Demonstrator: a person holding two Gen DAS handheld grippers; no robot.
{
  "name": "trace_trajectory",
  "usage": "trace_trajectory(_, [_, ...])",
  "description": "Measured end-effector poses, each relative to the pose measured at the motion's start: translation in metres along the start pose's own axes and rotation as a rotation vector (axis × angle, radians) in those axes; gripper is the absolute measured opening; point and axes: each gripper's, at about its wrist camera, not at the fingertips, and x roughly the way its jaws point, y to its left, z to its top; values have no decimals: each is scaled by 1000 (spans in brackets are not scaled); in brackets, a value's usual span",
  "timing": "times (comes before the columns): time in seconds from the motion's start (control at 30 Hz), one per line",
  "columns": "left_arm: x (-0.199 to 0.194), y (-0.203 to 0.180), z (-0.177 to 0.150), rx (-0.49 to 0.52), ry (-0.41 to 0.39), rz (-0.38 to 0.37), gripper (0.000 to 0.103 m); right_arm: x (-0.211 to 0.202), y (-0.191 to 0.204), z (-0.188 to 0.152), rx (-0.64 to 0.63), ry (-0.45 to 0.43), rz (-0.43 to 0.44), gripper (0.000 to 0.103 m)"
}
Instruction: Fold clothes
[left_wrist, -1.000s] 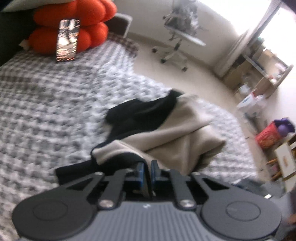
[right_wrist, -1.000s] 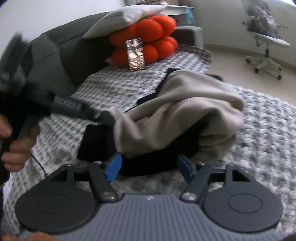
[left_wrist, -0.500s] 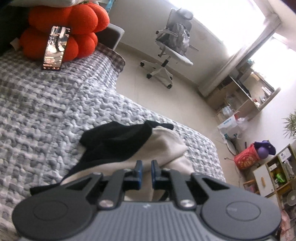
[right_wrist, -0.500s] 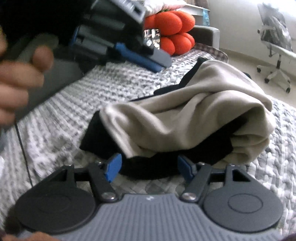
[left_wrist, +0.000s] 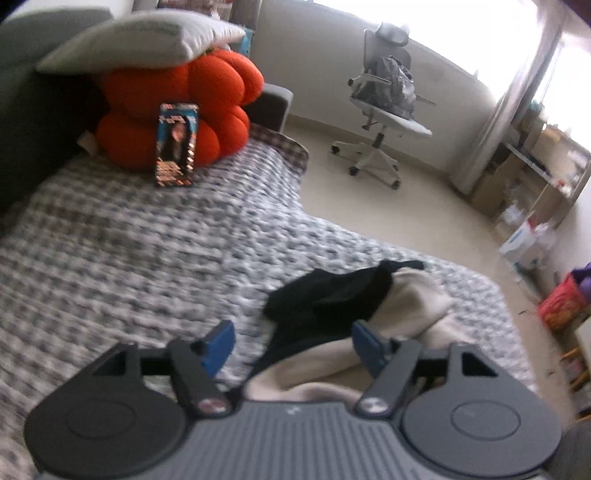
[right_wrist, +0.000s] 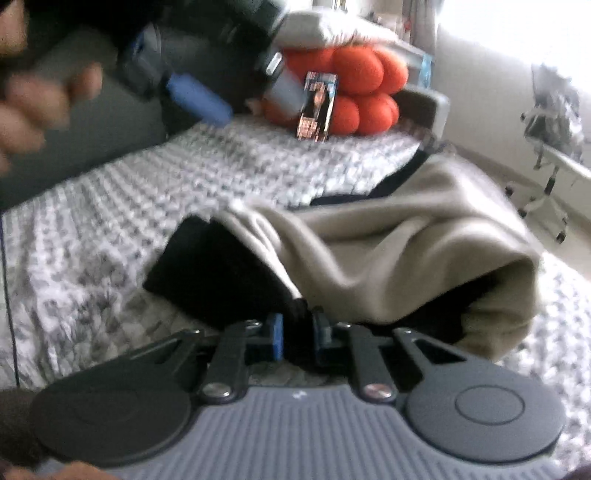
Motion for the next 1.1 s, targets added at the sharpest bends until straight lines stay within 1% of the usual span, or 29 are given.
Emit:
trace_trajectory(0.1, [-4, -1, -6, 84, -30, 42, 82, -26, -12, 11, 17, -69, -29, 15])
trace_trajectory(0.17, [-5, -3, -11, 134, -54, 53, 84, -41, -24, 18, 52, -105, -39, 15])
trace_trajectory(0.37, [-9, -11, -23, 241, -121, 51, 91, -86, -57, 33, 136, -204, -90, 15])
trace_trajectory(0.43, [-7, -19, -26, 277, -124, 56, 93, -99, -66, 37, 149, -229, -117, 15])
trace_trajectory(0.63, [10, -40, -30, 359, -110, 56, 94, -116, -100, 39, 224, -255, -196, 15])
trace_trajectory(0.77, [33, -49, -28, 390, -99, 47, 94, -121, -129, 37, 295, -261, -229, 15])
trace_trajectory(0.9, [64, -56, -24, 393, -80, 39, 94, -120, -159, 36, 367, -251, -265, 15])
trace_trajectory(1.0, [81, -65, -23, 410, -78, 1, 94, -112, -184, 33, 421, -230, -302, 15])
trace_trajectory(1.1, [95, -80, -22, 456, -82, -28, 94, -103, -207, 27, 480, -199, -337, 15])
